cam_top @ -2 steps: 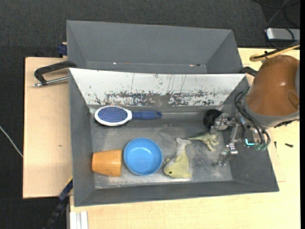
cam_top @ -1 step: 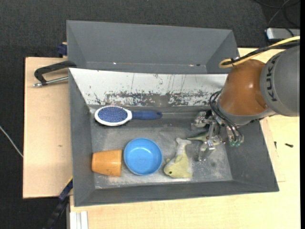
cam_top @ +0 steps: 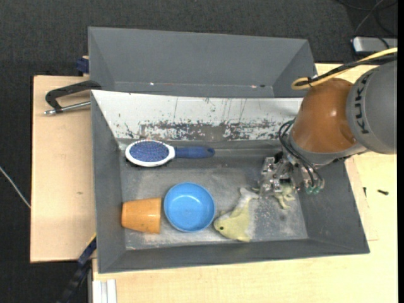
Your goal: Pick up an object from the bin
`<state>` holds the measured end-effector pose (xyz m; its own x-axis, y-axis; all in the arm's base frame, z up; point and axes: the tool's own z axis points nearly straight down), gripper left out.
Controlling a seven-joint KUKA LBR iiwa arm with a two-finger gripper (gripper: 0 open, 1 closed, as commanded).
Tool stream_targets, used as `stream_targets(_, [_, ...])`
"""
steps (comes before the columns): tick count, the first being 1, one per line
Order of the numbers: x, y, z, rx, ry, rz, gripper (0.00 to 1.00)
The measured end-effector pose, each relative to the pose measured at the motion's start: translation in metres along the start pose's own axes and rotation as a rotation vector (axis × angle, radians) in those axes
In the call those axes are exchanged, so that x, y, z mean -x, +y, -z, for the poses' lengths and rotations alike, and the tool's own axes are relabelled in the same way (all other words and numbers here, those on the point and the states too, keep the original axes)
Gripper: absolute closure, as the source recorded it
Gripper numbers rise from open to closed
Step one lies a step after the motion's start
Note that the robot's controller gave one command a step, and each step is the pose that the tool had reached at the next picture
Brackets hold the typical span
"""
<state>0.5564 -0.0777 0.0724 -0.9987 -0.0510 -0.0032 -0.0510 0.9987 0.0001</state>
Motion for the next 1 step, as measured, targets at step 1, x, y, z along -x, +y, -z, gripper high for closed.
stream_targets(1, [-0.0036, -0.0053, 0.1525, -0.003, -0.011, 0.073, 1.00])
